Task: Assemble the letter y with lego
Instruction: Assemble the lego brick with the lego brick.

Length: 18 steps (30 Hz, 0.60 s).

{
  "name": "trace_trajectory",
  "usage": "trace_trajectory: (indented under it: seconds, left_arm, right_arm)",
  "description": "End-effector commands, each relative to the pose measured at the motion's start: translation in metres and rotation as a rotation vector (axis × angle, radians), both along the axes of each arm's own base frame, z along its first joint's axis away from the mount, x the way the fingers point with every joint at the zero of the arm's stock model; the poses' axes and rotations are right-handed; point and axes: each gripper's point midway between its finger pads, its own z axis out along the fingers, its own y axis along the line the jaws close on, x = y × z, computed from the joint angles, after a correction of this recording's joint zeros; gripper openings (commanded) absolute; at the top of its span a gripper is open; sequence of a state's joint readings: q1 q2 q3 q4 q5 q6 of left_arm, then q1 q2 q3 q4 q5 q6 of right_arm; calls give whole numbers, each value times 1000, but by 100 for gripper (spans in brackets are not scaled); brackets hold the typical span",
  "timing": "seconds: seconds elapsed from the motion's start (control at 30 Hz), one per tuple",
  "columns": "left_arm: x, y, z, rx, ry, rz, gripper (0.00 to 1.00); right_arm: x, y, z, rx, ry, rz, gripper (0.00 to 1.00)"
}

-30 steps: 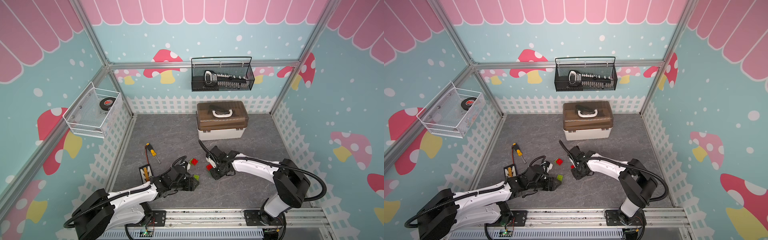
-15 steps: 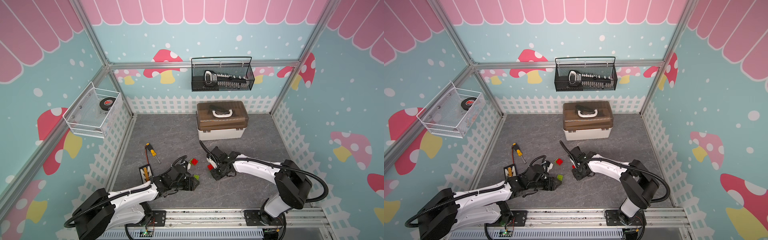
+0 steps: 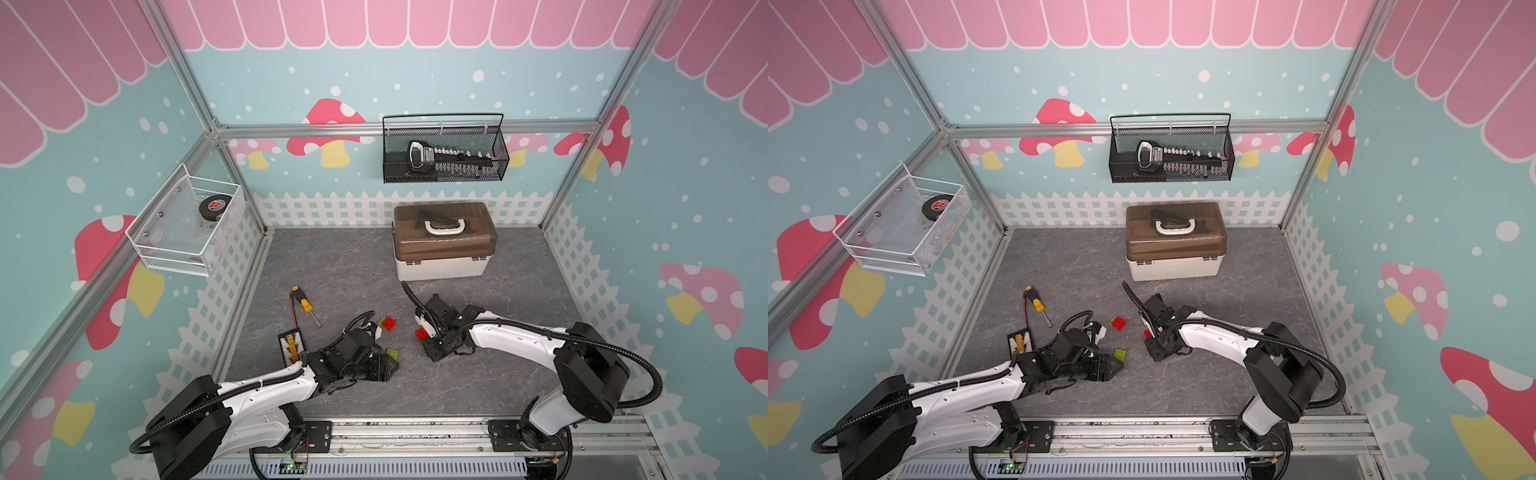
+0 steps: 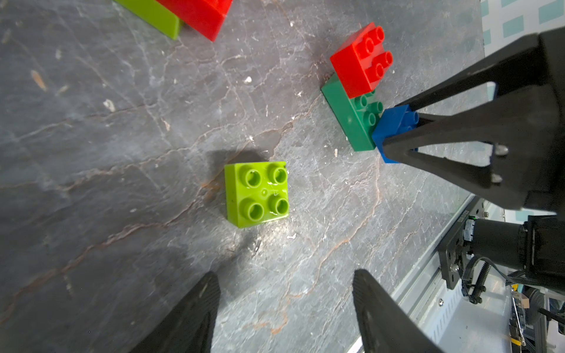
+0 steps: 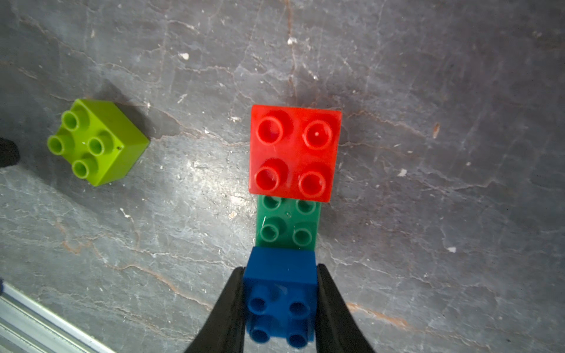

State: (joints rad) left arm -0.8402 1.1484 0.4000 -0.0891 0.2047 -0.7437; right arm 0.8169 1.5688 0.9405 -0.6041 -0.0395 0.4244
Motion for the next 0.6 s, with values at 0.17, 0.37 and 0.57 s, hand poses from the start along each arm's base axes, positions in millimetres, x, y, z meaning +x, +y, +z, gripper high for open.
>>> trace_trajectory:
  seconds: [0.17,0.37,0.57]
  left_arm:
    - [4,-5,8,-9,-25,-4,71]
    - [5,-7,9,-16,-25,-6,71]
    - [5,-6,8,-14,-29,-6,71]
  right_arm:
    - [-30,-41,-10,-155,111,-17,14]
    - [-25,-39,-3,-154,92,-12,14]
    - [-25,-39,3,-138,81,-32,14]
